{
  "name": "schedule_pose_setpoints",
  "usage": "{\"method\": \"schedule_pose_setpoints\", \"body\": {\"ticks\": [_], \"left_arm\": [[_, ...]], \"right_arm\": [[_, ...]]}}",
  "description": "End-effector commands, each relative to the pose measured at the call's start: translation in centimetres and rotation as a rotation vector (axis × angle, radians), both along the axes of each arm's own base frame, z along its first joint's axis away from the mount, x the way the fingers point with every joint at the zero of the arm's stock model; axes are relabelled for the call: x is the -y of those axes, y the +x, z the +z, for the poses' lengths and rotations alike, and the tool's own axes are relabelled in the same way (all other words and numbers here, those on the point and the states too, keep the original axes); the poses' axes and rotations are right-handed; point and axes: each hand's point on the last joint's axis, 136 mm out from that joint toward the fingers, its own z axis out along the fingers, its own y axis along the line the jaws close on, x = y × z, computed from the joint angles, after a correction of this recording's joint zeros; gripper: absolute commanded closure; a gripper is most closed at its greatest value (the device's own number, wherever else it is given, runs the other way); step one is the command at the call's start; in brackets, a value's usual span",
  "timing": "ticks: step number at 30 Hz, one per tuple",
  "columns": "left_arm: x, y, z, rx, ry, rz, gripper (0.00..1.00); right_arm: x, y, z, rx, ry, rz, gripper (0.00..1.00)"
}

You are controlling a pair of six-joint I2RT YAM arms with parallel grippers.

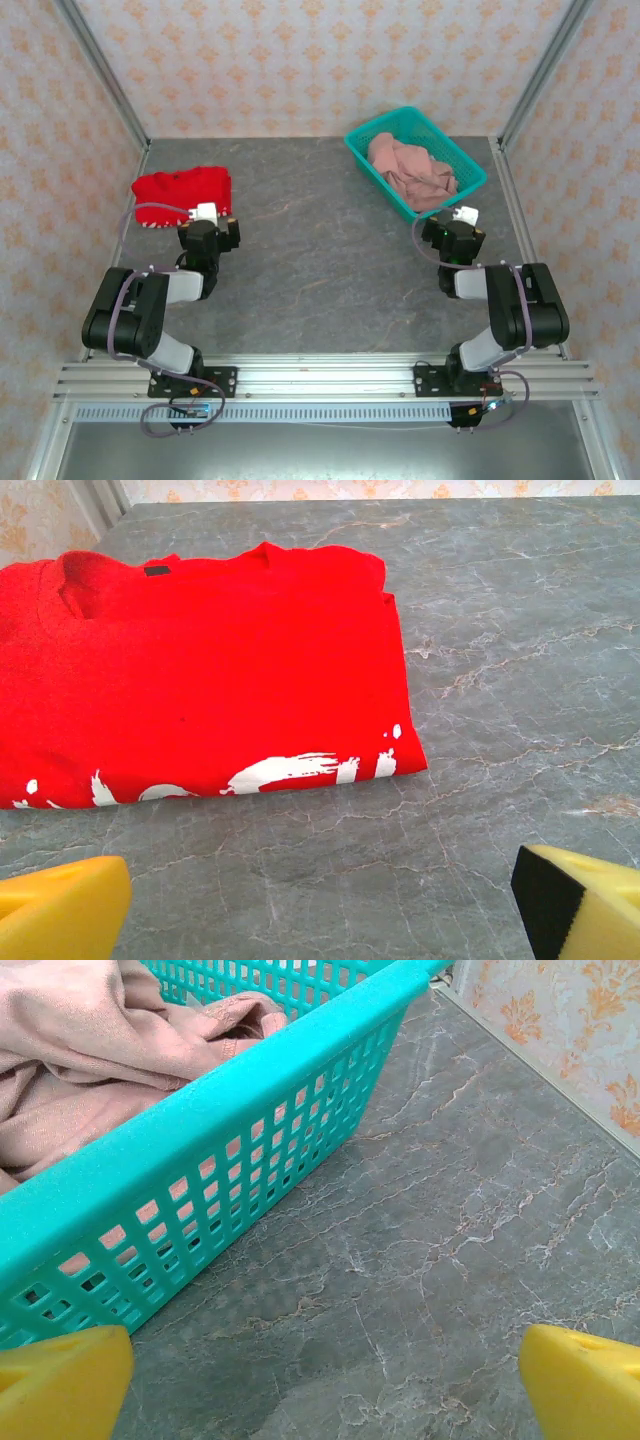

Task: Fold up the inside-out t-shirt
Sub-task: Move the T-shirt to the top-left of the table.

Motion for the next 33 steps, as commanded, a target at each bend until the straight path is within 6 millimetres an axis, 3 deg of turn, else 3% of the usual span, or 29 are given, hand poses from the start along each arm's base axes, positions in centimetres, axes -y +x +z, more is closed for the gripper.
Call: {"method": "schedule_pose_setpoints", "body": {"ticks": [1,31,33], "left_arm": [[-0.2,0.5,1.0,0.033,0.008,0.003,0.00],[-0.2,0.5,1.1,0.034,0.008,0.003,0.00],[-0.4,0.4,1.3,0.045,0.011,0.018,0.00]], "right_arm": [[-0.1,0.5,1.1,0.044,0.009,0.000,0.01],[-0.1,0.5,1.2,0.046,0.008,-0.001,0.01],[0.7,0.0,2.1,0.063,-0.002,-0.062,0.01]]}}
